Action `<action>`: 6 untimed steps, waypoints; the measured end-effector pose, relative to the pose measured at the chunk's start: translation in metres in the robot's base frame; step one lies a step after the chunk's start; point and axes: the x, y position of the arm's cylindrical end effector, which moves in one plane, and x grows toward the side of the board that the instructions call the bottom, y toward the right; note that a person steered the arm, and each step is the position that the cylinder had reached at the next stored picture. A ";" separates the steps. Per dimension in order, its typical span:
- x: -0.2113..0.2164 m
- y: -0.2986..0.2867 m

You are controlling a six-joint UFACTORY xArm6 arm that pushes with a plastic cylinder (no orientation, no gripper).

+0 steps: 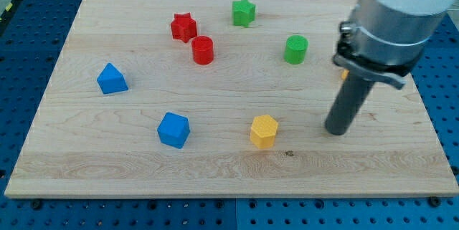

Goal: Slightly push the yellow hexagon

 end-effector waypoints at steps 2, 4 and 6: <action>0.000 -0.046; -0.006 -0.053; -0.041 -0.133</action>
